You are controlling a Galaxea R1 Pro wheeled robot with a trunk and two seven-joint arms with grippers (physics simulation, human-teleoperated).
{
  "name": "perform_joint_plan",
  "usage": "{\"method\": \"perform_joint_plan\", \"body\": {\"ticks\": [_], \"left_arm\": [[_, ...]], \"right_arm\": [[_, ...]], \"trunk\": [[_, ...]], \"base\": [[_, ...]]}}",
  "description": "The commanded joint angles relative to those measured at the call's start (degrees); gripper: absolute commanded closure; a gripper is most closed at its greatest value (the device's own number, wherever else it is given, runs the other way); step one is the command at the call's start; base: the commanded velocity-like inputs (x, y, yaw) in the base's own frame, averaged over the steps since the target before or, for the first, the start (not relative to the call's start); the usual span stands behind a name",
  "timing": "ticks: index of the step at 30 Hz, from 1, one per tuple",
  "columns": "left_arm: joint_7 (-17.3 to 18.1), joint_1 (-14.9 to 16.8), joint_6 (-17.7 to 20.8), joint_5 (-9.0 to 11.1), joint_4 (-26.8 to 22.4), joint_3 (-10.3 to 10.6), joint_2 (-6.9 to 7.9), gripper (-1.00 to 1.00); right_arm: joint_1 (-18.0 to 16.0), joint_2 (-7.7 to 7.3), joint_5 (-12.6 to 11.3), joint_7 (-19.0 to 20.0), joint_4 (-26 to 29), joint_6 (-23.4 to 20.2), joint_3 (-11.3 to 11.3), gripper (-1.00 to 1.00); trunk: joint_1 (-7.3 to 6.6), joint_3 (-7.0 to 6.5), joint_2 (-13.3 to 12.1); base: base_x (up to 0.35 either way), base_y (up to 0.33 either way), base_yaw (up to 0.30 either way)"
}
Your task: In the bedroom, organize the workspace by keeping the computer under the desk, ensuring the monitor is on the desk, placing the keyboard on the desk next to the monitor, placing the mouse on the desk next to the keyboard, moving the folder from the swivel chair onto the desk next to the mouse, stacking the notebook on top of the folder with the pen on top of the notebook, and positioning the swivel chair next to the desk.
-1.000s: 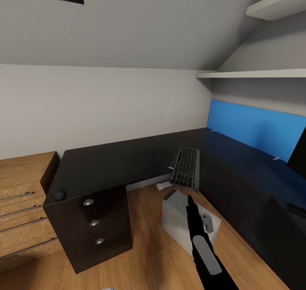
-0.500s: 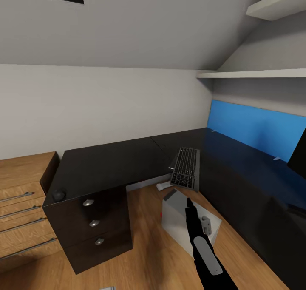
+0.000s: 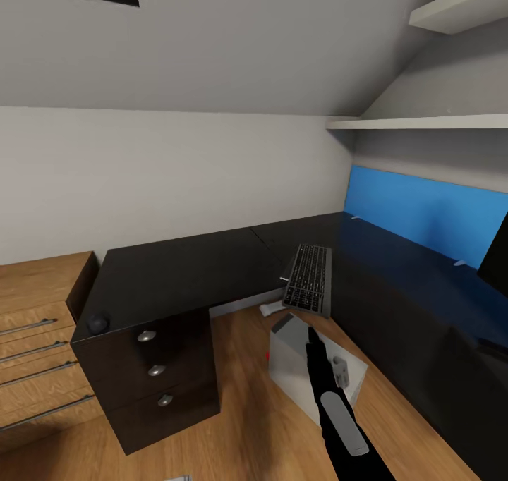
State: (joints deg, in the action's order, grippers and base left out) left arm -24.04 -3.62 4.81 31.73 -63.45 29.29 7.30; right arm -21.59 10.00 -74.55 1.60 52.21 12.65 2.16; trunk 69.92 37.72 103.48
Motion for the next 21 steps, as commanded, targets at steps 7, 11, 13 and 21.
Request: {"method": "perform_joint_plan", "body": {"ticks": [7,11,13,21], "left_arm": [[-0.4,0.0,0.2,0.4,0.0,0.2,0.07,-1.0],[-0.4,0.0,0.2,0.4,0.0,0.2,0.06,-1.0],[-0.4,0.0,0.2,0.4,0.1,0.2,0.07,-1.0],[-0.3,0.0,0.2,0.5,0.5,0.2,0.05,-1.0]], "right_arm": [[0.0,0.0,-0.5,4.6,0.0,0.4,0.1,-1.0],[0.0,0.0,-0.4,5.7,0.0,0.4,0.1,-1.0],[0.0,0.0,-0.4,5.9,0.0,0.4,0.1,-1.0],[0.0,0.0,-0.3,6.2,-0.1,0.3,0.0,-1.0]], "trunk": [[0.0,0.05,0.0],[0.0,0.05,0.0],[0.0,0.05,0.0],[0.0,0.05,0.0]], "base": [[0.0,0.0,0.0],[0.021,0.002,0.0],[0.116,0.035,0.0],[0.145,0.058,0.0]]}}
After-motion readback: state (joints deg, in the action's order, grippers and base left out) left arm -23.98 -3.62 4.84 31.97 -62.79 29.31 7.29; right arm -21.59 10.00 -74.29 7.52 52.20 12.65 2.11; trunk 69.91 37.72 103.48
